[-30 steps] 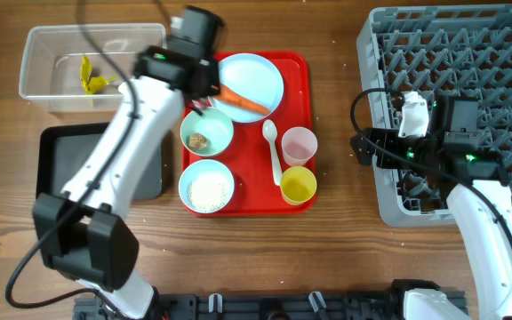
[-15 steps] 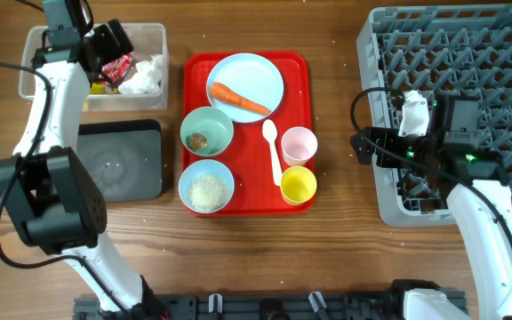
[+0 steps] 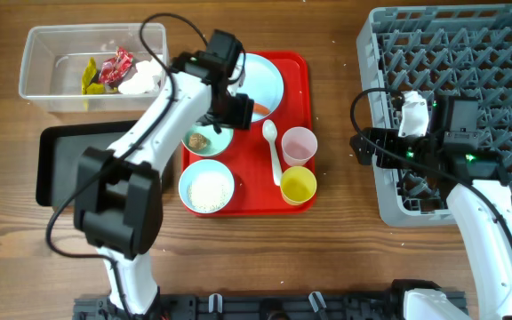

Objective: Sort waste into correct bins and load items into the dishwasher rack
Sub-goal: 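Grasp the green bowl with the mushroom using the left gripper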

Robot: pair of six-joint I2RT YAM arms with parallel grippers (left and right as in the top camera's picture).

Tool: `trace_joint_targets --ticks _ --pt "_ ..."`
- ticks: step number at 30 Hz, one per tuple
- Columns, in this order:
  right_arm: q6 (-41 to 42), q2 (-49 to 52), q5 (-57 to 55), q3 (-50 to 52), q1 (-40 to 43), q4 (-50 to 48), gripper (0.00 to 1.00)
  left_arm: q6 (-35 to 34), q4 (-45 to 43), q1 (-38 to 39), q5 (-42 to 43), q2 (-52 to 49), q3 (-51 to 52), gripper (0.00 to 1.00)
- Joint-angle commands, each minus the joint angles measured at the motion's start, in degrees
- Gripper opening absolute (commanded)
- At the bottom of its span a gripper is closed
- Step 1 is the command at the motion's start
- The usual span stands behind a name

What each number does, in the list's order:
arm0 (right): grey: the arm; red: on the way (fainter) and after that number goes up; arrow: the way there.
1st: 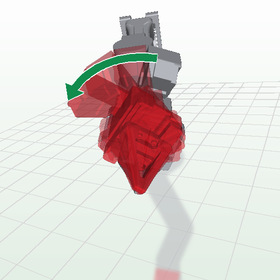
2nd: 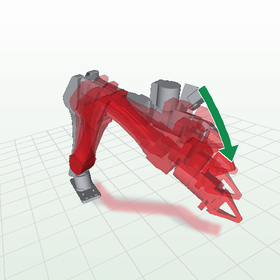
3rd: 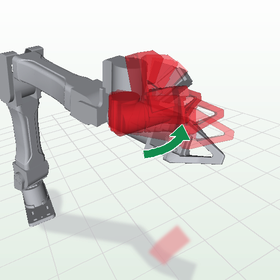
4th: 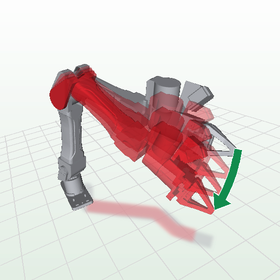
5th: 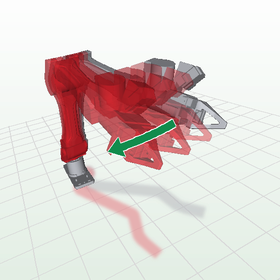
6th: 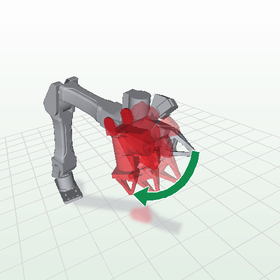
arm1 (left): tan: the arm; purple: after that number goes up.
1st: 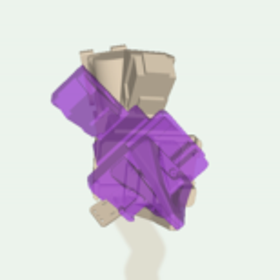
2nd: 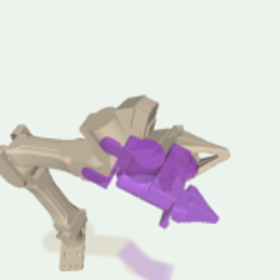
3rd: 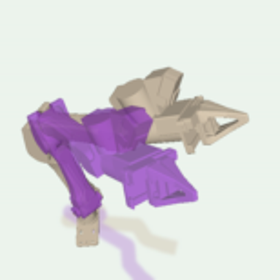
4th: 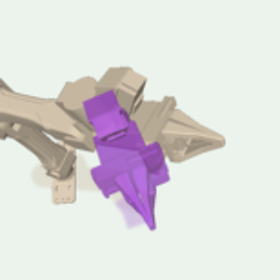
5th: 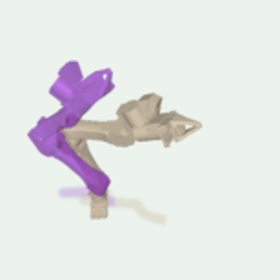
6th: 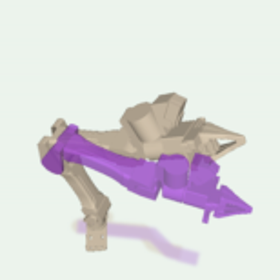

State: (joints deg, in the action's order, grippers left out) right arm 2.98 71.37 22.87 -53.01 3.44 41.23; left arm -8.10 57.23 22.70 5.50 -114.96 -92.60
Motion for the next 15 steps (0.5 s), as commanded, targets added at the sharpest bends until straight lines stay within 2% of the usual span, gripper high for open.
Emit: trace_joint_targets --ticks 1,3,7,12,15 --pt "0.6 0.4 -0.4 -0.9 -0.3 0.1 0.97 -0.1 0.2 0.7 -2.4 -2.8 1.8 0.64" --pt "0.6 0.4 -0.4 -0.9 -0.3 0.0 0.97 -3.1 -0.8 0.0 -4.4 -3.0 2.7 0.59" --pt "0.6 0.4 -0.4 -0.9 -0.3 0.0 0.97 -5.2 -1.2 -0.6 -5.4 -3.2 2.8 0.39" --pt "0.6 0.4 -0.5 -0.9 -0.3 -0.2 0.97 -6.6 -2.8 -0.4 -4.9 -3.4 6.8 0.3" --pt "0.6 0.4 -0.5 -0.9 -0.3 -0.2 0.97 -6.5 -2.9 -0.4 -5.0 -3.4 8.3 0.2"
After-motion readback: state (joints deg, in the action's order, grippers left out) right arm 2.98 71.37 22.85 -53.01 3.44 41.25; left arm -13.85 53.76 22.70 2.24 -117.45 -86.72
